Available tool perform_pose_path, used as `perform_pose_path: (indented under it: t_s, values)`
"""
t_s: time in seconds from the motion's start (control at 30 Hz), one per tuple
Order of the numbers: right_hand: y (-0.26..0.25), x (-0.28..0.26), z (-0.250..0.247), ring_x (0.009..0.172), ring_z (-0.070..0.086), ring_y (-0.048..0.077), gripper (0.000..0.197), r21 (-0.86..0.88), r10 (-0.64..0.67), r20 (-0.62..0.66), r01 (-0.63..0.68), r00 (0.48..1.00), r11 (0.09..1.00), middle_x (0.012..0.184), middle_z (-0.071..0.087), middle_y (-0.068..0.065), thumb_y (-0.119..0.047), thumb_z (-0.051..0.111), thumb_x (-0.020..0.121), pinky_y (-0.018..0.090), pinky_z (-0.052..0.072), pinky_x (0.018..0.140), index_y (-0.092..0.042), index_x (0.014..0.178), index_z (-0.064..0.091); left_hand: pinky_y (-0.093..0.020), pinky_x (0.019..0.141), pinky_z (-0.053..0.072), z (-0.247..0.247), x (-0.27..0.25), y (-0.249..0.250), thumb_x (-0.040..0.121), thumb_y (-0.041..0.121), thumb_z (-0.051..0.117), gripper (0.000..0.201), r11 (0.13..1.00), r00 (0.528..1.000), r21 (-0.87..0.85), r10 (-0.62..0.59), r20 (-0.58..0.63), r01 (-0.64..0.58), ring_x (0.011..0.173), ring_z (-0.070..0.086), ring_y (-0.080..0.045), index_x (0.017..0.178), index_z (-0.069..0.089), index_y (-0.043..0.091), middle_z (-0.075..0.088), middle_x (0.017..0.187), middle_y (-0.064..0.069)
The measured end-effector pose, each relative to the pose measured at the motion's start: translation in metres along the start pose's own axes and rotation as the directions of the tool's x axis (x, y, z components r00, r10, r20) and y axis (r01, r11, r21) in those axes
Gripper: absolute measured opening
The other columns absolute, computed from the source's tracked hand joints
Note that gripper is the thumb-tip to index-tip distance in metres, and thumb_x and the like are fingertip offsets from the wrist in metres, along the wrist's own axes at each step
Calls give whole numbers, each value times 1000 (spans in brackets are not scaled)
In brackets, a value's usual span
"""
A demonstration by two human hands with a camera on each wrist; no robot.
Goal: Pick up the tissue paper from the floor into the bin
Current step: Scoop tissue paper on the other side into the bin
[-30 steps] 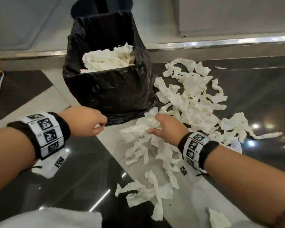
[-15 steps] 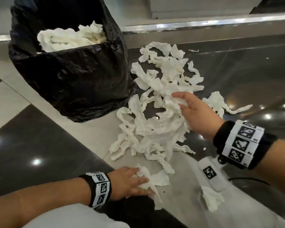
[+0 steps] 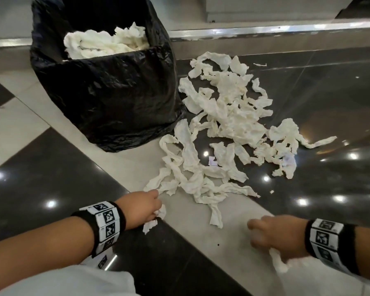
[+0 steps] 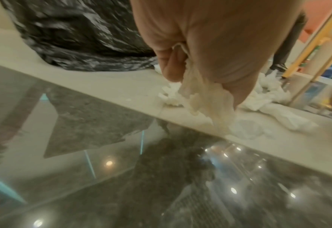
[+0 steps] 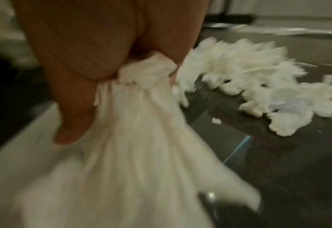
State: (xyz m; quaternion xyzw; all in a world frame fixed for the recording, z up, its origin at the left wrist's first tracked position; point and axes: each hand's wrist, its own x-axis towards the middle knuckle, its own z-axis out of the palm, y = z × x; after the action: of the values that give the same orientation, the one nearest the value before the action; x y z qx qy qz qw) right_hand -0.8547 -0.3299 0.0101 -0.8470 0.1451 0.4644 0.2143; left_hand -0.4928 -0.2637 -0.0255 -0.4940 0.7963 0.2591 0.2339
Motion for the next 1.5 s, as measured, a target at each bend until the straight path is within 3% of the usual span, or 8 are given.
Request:
perform_pose_path:
  t_s: [0.13,0.27,0.37,0.63,0.87,1.23,1.37,1.5]
  values:
    - [7,12,22,76,61,22,32,-321,96,77,-67,992,945,113,49,5,-42,67,74,26,51,52,-35,101,52,-30,66,35,-4,-7,-8,92,17,45,21,996,996,-54,-77,-53,75,75,46,-20,111,51,11,42,129,-7]
    - [5,28,-3,102,55,34,42,-240,-2,-40,-8,999,971,108,51,6,-36,24,93,35,46,79,-13,120,46,-27,68,38,-3,0,-10,85,0,45,65,983,984,-124,-145,-100,133,93,59,-28,142,27,27,1,159,-2]
    - [5,29,-41,100,54,28,14,141,172,-247,-140,954,980,108,52,6,-19,39,92,35,44,82,-19,104,47,-31,71,47,4,3,-15,81,-9,45,93,985,990,-106,-139,-34,135,97,60,-28,147,1,40,-18,158,3]
    - [-14,64,-84,104,52,24,51,199,138,-484,-45,864,979,115,50,4,-32,58,83,39,47,87,-24,130,40,-35,85,48,15,-8,-11,92,10,41,42,983,982,-47,-176,62,179,96,59,-30,134,34,14,44,124,-13]
    - [-28,101,-84,106,53,30,35,30,152,-327,-151,933,988,122,49,13,-21,56,90,38,44,85,-10,122,48,-28,73,39,7,-14,-21,94,22,46,24,957,965,-124,-260,28,261,93,58,-27,111,54,8,49,117,-10]
    - [-15,56,-182,72,67,10,22,719,440,-636,280,634,636,102,66,-5,-22,62,85,21,53,71,-32,104,63,-26,66,34,-4,-18,-38,91,15,45,3,894,931,-317,-358,-78,317,77,47,-19,93,45,12,49,84,-3]
    - [-9,57,-192,89,59,15,45,655,442,-585,74,680,752,93,64,-3,-53,75,69,29,45,79,-15,90,64,-28,70,46,-3,-22,-40,87,31,58,31,849,917,-420,-390,-83,322,83,57,-22,108,44,14,53,89,-2]
    - [-8,58,-204,96,57,17,42,550,405,-588,-21,700,835,110,57,-2,-24,77,72,26,45,81,-16,111,62,-32,77,46,-2,-25,-50,83,29,62,31,880,915,-277,-404,-5,387,91,56,-23,108,52,14,55,104,-5]
